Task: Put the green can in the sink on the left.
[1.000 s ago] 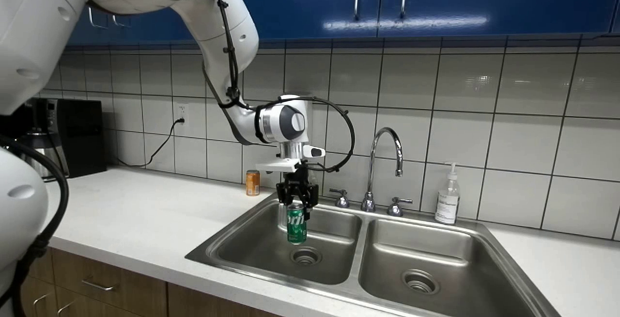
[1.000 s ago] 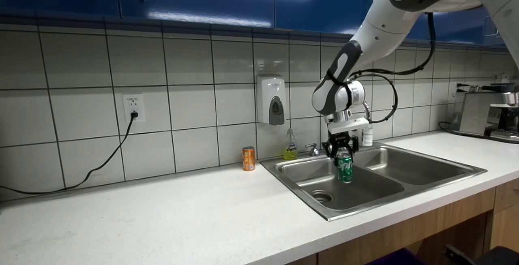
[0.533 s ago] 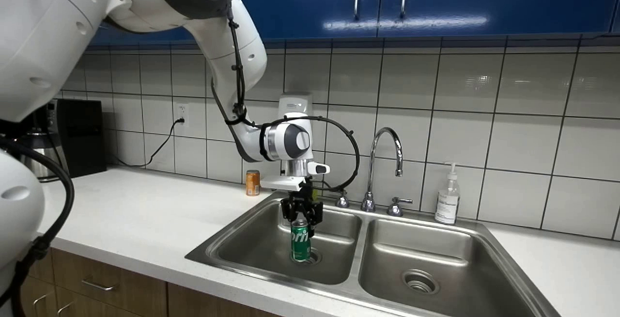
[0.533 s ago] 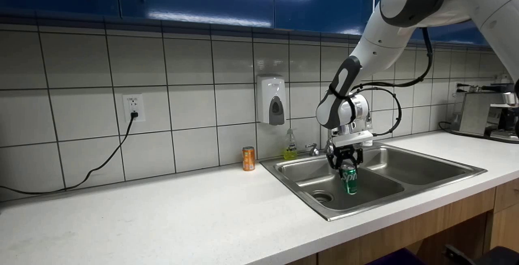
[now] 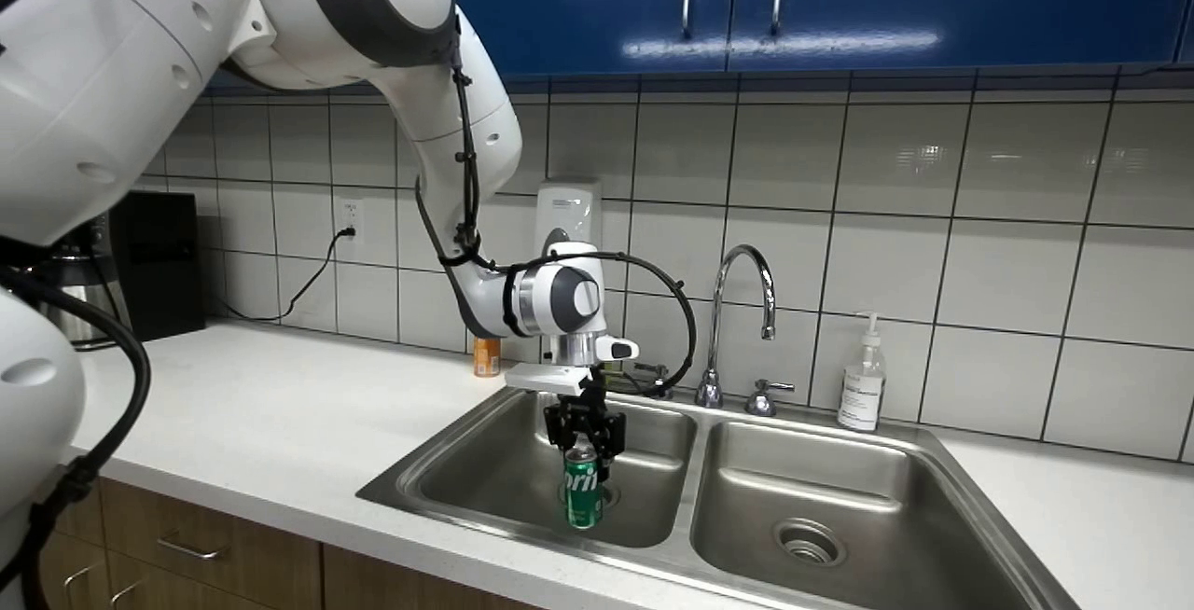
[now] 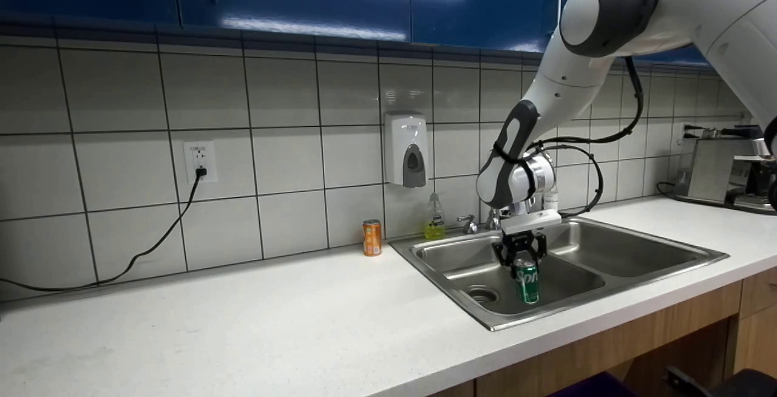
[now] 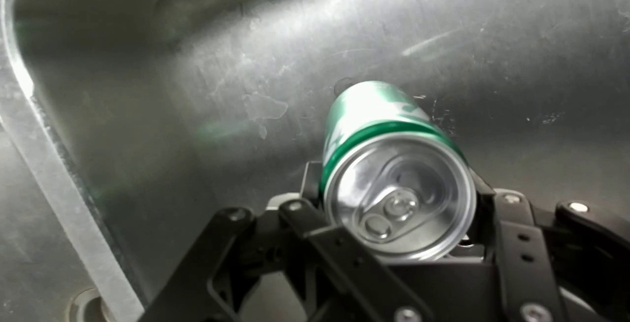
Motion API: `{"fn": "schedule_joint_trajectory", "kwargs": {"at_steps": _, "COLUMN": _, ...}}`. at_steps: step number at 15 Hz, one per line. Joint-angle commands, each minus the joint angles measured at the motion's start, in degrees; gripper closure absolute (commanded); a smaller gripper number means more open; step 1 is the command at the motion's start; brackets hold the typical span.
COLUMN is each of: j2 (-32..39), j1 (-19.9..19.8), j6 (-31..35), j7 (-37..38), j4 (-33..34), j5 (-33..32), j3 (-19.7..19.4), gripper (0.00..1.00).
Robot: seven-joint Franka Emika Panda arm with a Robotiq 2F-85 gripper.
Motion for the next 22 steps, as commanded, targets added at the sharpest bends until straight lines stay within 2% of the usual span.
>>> {"fn": "schedule_joint_trajectory", "kwargs": {"at_steps": 1, "j2": 1.50, "j1": -0.54, "j6": 0.53, "j7": -1.06, "j4": 1.58, "j5": 0.87, "j3": 0.08, "gripper": 0.61}}
{"fn": "schedule_joint_trajectory", "kwargs": {"at_steps": 22, "j2": 5.92, "j1": -0.88, "j6": 0.47, "j7": -1.51, "j4": 3.74, "j5": 2.71, "j3": 0.27, "gripper": 0.61}}
